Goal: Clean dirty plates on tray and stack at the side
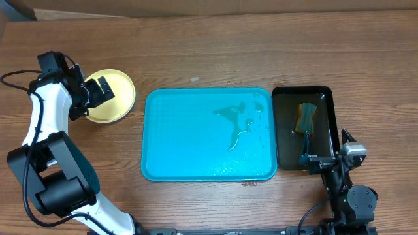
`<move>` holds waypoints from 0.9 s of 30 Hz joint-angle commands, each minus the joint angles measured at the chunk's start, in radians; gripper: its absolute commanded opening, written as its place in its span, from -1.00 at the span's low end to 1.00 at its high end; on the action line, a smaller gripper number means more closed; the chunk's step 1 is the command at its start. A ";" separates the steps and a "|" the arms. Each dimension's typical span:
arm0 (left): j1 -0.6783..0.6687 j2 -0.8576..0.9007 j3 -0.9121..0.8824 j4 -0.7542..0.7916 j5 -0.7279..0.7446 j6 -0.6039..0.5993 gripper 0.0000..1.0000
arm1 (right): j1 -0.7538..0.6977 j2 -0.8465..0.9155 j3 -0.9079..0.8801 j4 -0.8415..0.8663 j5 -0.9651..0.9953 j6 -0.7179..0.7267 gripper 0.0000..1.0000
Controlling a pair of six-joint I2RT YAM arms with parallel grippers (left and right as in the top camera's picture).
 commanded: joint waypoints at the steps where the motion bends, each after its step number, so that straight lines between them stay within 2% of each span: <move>1: 0.005 0.000 0.005 0.000 -0.003 0.012 1.00 | -0.002 -0.012 -0.011 0.004 0.002 -0.007 1.00; 21: 0.003 0.002 0.005 0.000 -0.003 0.011 1.00 | 0.009 -0.012 -0.011 0.003 0.002 -0.007 1.00; 27: -0.069 -0.027 0.005 0.000 -0.008 0.012 1.00 | 0.009 -0.012 -0.011 0.004 0.002 -0.007 1.00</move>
